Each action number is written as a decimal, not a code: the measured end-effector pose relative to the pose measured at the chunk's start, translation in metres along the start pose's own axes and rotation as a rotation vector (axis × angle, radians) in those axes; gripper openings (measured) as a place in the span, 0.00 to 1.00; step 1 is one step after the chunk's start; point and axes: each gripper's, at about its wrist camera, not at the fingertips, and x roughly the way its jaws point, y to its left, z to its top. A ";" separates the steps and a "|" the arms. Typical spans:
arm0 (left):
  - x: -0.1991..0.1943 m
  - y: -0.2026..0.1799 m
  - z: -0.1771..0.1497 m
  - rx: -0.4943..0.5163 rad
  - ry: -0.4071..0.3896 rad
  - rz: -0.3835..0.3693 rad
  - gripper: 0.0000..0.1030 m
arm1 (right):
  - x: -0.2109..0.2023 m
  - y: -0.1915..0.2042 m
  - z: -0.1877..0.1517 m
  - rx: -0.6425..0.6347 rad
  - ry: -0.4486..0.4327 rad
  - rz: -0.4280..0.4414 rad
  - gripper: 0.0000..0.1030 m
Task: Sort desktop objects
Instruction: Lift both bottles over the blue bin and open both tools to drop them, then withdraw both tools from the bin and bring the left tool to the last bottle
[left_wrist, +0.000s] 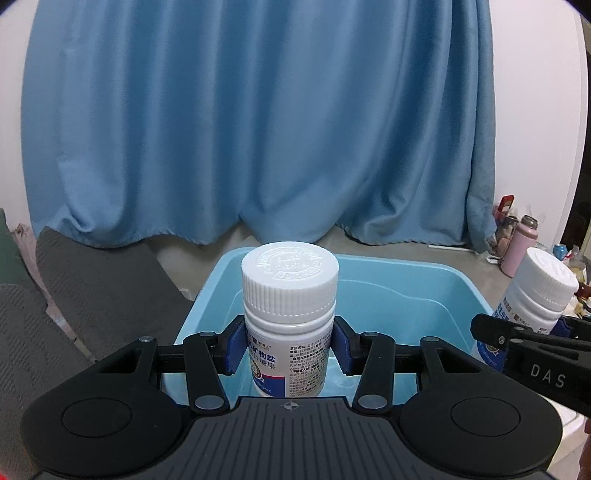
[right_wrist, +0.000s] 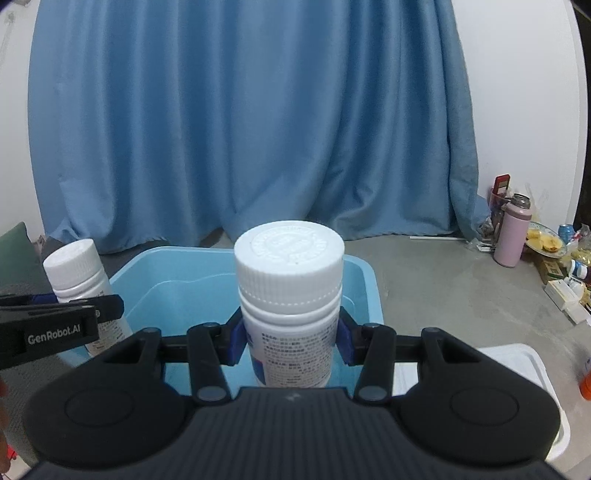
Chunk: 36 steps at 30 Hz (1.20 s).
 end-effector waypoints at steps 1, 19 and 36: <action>0.007 0.000 0.002 -0.001 0.007 0.000 0.47 | 0.005 0.001 0.001 -0.003 0.004 0.001 0.47; 0.091 0.004 -0.007 0.002 0.121 -0.003 0.47 | 0.063 0.003 -0.010 -0.034 0.133 -0.012 0.47; 0.063 0.003 -0.013 0.003 0.085 0.028 0.61 | 0.041 -0.002 -0.009 -0.023 0.109 -0.033 0.64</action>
